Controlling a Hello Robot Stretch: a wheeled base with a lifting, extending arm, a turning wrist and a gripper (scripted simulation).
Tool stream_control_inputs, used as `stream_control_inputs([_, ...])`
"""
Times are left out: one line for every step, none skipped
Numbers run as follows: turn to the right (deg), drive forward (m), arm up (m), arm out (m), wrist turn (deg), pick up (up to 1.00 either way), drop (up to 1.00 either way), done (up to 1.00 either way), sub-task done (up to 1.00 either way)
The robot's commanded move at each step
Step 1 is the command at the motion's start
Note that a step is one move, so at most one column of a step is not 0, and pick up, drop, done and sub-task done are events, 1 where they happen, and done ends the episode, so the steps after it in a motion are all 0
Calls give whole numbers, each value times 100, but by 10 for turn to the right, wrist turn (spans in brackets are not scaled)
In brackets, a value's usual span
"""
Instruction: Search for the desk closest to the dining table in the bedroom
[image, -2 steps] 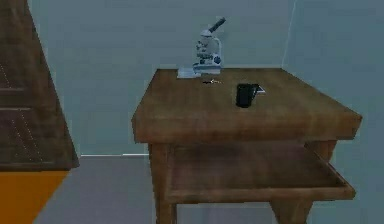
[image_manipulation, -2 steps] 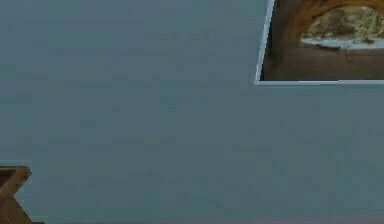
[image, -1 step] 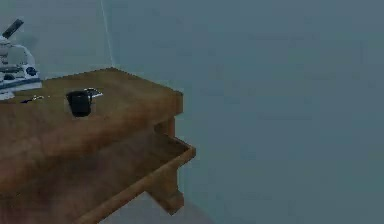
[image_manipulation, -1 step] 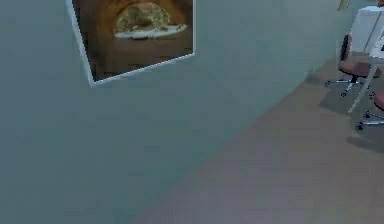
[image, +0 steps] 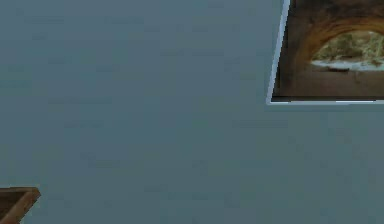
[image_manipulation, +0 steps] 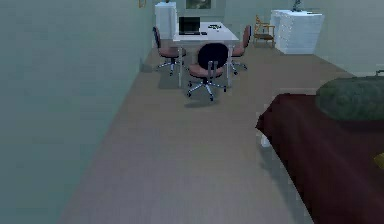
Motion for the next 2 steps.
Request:
stream_control_inputs([120, 0, 0, 0, 0, 0, 0, 0, 0])
stream_control_inputs([0, 35, 0, 0, 0, 0, 0, 0, 0])
